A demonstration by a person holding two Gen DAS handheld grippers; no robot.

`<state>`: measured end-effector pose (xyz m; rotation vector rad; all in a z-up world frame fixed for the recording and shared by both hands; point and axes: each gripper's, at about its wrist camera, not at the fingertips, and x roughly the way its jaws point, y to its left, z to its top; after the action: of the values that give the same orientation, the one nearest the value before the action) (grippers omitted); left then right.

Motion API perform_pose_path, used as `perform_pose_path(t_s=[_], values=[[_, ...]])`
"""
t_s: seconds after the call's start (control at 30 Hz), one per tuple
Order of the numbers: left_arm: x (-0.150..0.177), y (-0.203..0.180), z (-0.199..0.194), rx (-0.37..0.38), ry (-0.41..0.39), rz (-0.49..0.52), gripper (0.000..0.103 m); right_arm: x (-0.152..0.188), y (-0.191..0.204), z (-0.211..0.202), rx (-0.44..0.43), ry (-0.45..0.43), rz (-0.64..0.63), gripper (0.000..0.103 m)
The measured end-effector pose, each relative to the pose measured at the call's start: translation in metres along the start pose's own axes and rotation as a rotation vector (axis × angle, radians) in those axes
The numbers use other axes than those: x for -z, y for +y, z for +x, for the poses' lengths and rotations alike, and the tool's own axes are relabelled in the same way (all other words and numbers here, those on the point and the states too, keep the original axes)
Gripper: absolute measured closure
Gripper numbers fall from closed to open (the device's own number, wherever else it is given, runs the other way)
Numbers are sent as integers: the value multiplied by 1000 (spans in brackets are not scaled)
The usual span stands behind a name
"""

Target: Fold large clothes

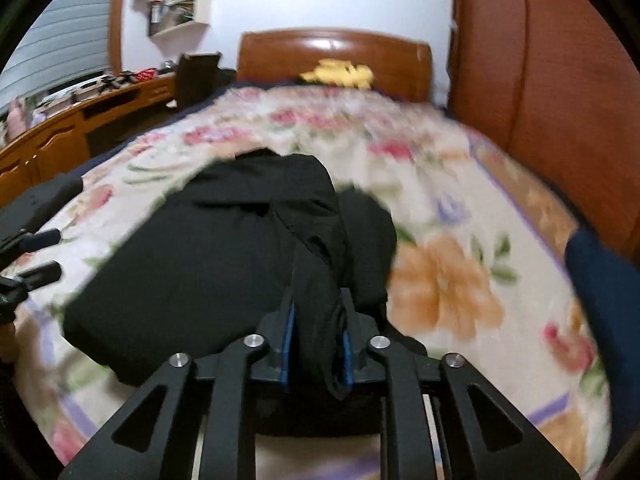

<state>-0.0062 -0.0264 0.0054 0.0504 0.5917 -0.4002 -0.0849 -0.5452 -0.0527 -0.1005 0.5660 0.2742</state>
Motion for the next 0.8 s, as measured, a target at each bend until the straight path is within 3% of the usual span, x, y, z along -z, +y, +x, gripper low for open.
perform_pose_path(t_s=[0.1,0.27,0.47,0.63,0.8], values=[[1,1,-3,8,1,-8,25,-5,3,-5,26,1,1,61],[2,0,-11,9,-12,-7,25,-19,17,-33,89,-53,-31,46],[3,2,-14,8,-12,-12,25,-18,57,-60,74,-122,-137,46],[4,7,-19,7,-24,-29,25,-12,76,-49,-9,-82,-149,46],[5,7,-22,-8,-31,-16,25,-7,73,-25,0,-17,-142,46]])
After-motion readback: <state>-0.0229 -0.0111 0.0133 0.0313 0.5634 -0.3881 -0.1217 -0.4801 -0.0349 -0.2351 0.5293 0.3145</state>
